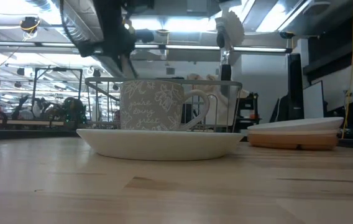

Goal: Sort dishes
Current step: Put the blue patterned plate in the dish rack

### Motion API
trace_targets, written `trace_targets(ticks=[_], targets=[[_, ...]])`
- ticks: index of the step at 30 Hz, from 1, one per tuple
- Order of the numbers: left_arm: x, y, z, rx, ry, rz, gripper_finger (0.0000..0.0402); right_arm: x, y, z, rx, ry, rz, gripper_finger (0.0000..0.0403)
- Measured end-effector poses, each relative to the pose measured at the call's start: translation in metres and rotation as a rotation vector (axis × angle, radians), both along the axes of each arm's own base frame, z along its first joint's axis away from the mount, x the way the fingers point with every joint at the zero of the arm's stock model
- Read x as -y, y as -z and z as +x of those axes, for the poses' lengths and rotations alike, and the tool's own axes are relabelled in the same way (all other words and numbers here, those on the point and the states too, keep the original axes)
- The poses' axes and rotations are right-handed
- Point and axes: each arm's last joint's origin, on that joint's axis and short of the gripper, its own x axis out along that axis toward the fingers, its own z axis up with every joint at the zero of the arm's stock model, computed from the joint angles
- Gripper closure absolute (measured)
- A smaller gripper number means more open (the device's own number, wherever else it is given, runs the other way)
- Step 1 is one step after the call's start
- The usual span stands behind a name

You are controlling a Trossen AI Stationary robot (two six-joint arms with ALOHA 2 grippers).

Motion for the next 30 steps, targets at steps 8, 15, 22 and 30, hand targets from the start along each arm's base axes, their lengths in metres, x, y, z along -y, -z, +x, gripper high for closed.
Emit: trace_targets(ticks=[8, 15, 22, 30], targets=[[-0.004, 0.024, -0.007, -0.104, 0.023, -0.006, 0.0372, 0.02, 0.018, 0.008, -0.076, 0.068, -0.015, 0.0347], [-0.003, 0.026, 0.001, -0.069, 0.061, 0.03, 0.0372, 0.029, 0.027, 0.011, -0.118, 0.086, -0.03, 0.0347], [-0.003, 0.024, 0.002, -0.087, 0.081, 0.052, 0.0372, 0.03, 0.027, 0.011, -0.12, 0.087, -0.036, 0.0347], [0.0, 0.023, 0.007, -0.044, 0.092, 0.067, 0.0372, 0.03, 0.027, 0.011, -0.12, 0.087, -0.036, 0.0347]])
